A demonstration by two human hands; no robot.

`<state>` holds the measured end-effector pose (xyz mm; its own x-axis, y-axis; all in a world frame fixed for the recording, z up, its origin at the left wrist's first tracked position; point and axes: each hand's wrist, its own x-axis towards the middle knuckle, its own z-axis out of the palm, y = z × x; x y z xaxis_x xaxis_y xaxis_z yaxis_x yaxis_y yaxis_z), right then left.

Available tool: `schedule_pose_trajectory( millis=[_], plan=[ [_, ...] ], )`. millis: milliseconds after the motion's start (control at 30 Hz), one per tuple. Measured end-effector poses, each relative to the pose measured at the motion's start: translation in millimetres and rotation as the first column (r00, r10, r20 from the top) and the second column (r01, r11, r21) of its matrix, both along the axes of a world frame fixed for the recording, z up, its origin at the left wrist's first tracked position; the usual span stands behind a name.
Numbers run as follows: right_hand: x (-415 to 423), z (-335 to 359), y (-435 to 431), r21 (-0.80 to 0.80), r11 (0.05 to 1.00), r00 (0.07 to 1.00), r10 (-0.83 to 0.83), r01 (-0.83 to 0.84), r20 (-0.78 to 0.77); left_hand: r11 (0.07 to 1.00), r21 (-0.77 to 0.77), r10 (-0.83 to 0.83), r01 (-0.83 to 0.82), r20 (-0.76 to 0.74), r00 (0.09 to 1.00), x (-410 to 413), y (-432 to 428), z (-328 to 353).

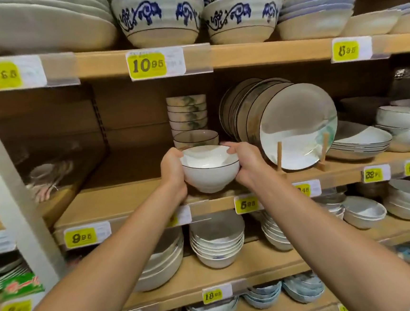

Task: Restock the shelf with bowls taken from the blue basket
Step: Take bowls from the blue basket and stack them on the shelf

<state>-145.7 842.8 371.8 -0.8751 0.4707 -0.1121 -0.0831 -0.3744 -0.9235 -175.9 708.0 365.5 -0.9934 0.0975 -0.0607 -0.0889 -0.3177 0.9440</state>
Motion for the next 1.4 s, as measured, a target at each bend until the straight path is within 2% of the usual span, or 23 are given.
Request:
schedule_pose_trajectory(
  millis=[233, 467, 567, 633, 733, 800, 867, 967, 1067, 1233, 1300, 1400],
  plan=[
    [-35.2, -12.2, 20.1, -0.013, 0.998, 0.997, 0.066, -0.066, 0.032, 0.995, 0.010, 0.095, -0.095, 0.022, 0.995, -16.4, 18.3, -12.3],
    [-50.9, -20.2, 30.1, 0.002, 0.988, 0.987, 0.155, -0.155, 0.030, 0.993, 0.001, 0.119, -0.119, 0.004, 0.993, -23.6, 23.4, -14.9],
    [-51.8, -25.5, 35.0, -0.005, 0.971, 0.971, 0.238, -0.238, -0.017, 0.971, -0.007, 0.239, -0.239, -0.006, 0.971, -18.3, 20.6, -18.6],
    [-52.4, -25.9, 39.2, -0.013, 0.959, 0.958, 0.282, -0.283, -0.045, 0.948, 0.039, 0.318, -0.316, -0.074, 0.945, -4.6, 24.3, -27.5],
    [-57.2, -27.2, 41.6, 0.024, 0.954, 0.954, 0.299, -0.298, -0.017, 0.956, -0.010, 0.292, -0.294, -0.108, 0.950, 22.6, 49.2, -39.8],
    [-55.5, -27.4, 37.9, 0.009, 0.956, 0.956, 0.294, -0.294, -0.010, 0.940, -0.069, 0.323, -0.333, -0.127, 0.938, 31.9, 64.5, -41.6],
    [-53.5, -30.4, 35.6, -0.011, 0.962, 0.961, 0.274, -0.275, -0.025, 0.929, -0.057, 0.357, -0.365, -0.113, 0.927, 29.8, 66.1, -36.5],
    [-50.3, -38.4, 37.7, 0.051, 0.963, 0.963, 0.266, -0.264, -0.039, 0.945, 0.036, 0.326, -0.325, -0.033, 0.945, 20.3, 53.3, -29.6],
    [-50.3, -33.5, 41.9, 0.078, 0.958, 0.959, 0.280, -0.276, -0.045, 0.971, 0.002, 0.241, -0.241, 0.003, 0.971, 15.5, 38.8, -27.8],
    [-50.1, -26.9, 37.9, -0.019, 0.942, 0.942, 0.336, -0.336, -0.015, 0.984, -0.061, 0.170, -0.169, 0.004, 0.986, 5.4, 22.3, -19.2],
    [-47.7, -32.0, 35.7, 0.008, 0.946, 0.946, 0.323, -0.323, -0.004, 0.988, -0.075, 0.137, -0.135, 0.010, 0.991, 2.9, 17.9, -17.9],
    [-45.7, -31.7, 37.6, 0.060, 0.953, 0.955, 0.298, -0.298, 0.012, 0.994, -0.019, 0.109, -0.108, 0.025, 0.994, -4.6, 10.9, -16.9]
  ],
)
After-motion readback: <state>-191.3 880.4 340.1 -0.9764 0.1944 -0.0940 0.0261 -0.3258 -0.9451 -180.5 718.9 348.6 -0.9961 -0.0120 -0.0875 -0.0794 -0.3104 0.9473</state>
